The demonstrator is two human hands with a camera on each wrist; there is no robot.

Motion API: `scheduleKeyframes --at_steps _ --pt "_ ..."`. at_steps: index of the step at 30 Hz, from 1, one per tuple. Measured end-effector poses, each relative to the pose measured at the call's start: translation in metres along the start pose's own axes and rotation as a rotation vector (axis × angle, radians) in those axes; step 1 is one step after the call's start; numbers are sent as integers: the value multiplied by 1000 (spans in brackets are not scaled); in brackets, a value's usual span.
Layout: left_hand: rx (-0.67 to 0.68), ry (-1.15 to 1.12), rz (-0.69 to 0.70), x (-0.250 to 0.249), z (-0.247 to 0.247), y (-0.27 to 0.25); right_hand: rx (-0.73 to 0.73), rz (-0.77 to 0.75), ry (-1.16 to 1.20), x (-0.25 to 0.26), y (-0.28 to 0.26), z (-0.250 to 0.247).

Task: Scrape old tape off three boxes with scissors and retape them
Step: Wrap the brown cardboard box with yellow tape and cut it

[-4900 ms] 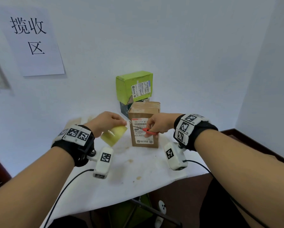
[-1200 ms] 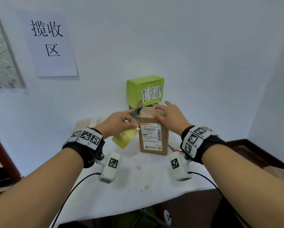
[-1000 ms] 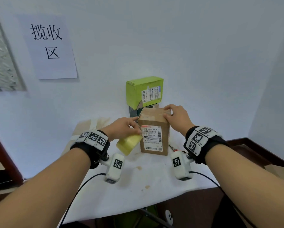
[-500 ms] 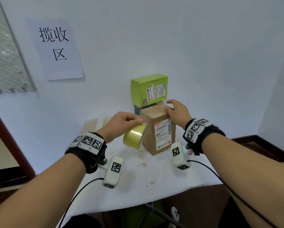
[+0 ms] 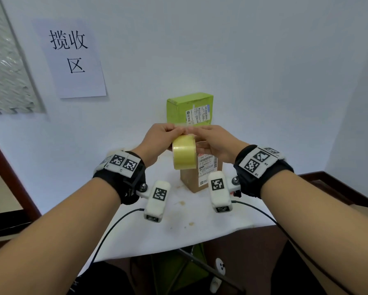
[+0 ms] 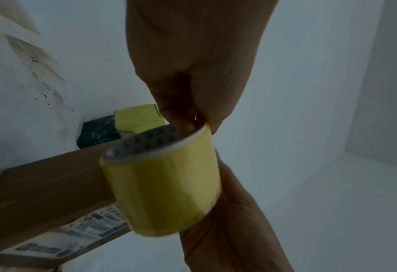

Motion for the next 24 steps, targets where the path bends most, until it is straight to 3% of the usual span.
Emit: scheduleKeyframes --at_steps 4,9,11,14,15,18,20,24 --pt "138 120 45 -15 11 1 -109 89 136 -5 -3 -9" --pt "266 591 90 -23 20 -2 -74 158 71 -16 -9 -14" --pt "118 734 106 -26 11 5 -43 196 0 -17 -13 -17" --pt "-187 699 124 -23 -13 18 -11 337 -77 -20 -26 -32" --pt "-167 738 145 -21 -12 23 3 388 -87 -21 -30 -38" --pt "242 954 236 -3 19 27 -31 455 -190 -25 -38 -57" --pt "409 979 297 7 39 27 -86 449 -219 -26 -40 -69" --pt "304 844 349 12 50 34 -213 376 -124 -23 -43 -92"
Point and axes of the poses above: each hand's wrist, its own y-axis towards the middle knuckle, its own z-axis out of the palm, x = y × z, the point moved 5 cm from there along y, towards the middle knuckle, and after that the axes turned 9 degrees about y, right-handed, at the moved point
